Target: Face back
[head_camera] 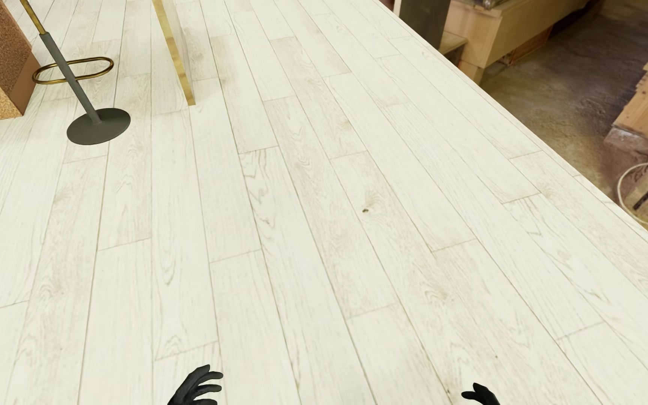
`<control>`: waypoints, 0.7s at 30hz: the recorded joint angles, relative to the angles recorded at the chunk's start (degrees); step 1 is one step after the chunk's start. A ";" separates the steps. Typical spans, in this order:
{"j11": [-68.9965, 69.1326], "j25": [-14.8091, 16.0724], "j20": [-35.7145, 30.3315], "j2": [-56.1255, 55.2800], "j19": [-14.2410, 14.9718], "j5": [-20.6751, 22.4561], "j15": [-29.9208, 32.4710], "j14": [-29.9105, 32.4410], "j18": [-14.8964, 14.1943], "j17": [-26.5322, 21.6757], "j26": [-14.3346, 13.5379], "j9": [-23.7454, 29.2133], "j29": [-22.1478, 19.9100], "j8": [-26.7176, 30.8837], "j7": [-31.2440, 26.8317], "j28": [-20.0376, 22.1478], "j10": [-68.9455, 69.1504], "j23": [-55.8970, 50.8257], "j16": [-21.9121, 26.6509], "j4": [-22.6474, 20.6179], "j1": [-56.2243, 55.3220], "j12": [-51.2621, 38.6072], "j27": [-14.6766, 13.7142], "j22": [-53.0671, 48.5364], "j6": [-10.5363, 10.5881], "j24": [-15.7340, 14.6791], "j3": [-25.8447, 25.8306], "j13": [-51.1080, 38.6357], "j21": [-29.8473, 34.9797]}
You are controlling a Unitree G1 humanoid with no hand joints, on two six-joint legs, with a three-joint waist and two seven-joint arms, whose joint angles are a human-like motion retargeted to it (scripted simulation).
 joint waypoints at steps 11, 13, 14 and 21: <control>6.15 2.38 -0.12 -0.75 1.92 0.69 3.05 5.02 3.14 1.02 2.72 1.18 4.17 0.30 -5.67 2.29 0.14 -3.61 -3.77 -6.51 -5.92 2.57 1.76 1.85 3.24 -5.87 12.27 -5.75 -0.56; 5.85 3.77 0.27 -0.71 3.61 0.72 5.33 6.34 3.39 0.12 3.45 1.52 9.21 0.62 -6.02 3.84 -2.40 -3.02 -5.07 -6.83 -4.82 4.36 -1.72 1.64 1.86 -9.58 14.59 -8.25 0.03; 3.84 4.17 -0.27 0.02 4.70 0.35 4.02 6.93 3.28 0.70 3.36 1.58 11.10 1.08 -5.53 4.14 -3.54 -3.03 -3.96 -7.05 -4.58 3.92 -2.63 1.76 0.39 -9.61 14.75 -8.20 -0.82; -7.07 0.27 -0.27 3.85 -0.83 1.02 2.43 8.80 3.39 0.32 -0.18 1.83 9.04 1.54 -4.58 2.77 -6.55 -2.52 -5.03 -6.25 -4.41 0.98 1.09 1.35 1.02 -1.09 13.07 -4.54 0.27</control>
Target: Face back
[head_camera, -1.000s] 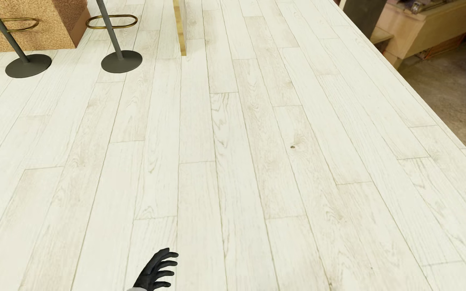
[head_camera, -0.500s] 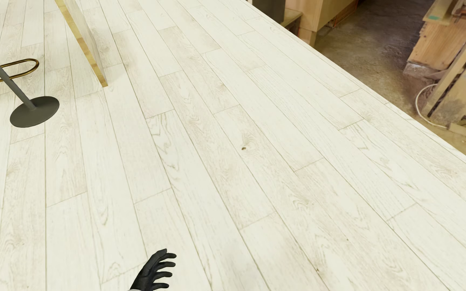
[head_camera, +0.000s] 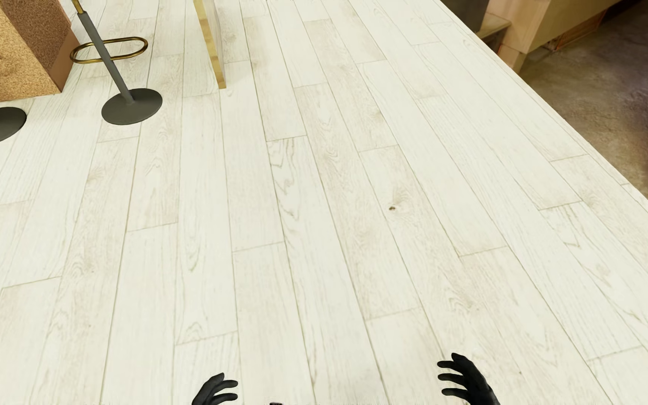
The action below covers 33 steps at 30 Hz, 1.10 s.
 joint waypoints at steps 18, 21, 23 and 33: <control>-0.04 1.79 0.78 -0.48 0.46 -0.82 0.74 1.55 2.03 -0.35 1.34 -0.72 0.79 -0.17 0.18 -0.37 -2.17 -0.24 1.28 -0.78 0.32 0.39 -1.33 0.03 0.01 -2.96 1.24 0.37 -1.25; 0.18 0.83 2.06 -0.92 0.60 -1.00 0.75 1.79 1.24 -0.91 3.52 -1.61 0.68 -0.20 -0.42 -1.27 -2.30 -0.87 0.55 -1.26 0.01 0.88 -2.06 0.53 0.09 -0.41 0.58 0.10 0.37; 0.35 -0.80 -0.69 -1.03 0.52 -1.39 0.56 1.64 0.00 0.05 4.76 -1.94 1.63 0.08 0.02 -2.29 -3.30 -0.09 0.60 -1.46 0.56 1.34 -2.53 0.46 -0.62 -0.87 2.48 0.81 -0.30; 1.67 -0.54 0.62 -0.80 0.57 -0.79 -1.04 0.98 -0.22 0.03 2.80 0.77 3.88 -0.42 0.02 -2.62 0.09 -1.49 0.04 -0.46 -0.66 0.66 -1.94 -0.50 0.50 -0.68 1.16 -0.96 -0.02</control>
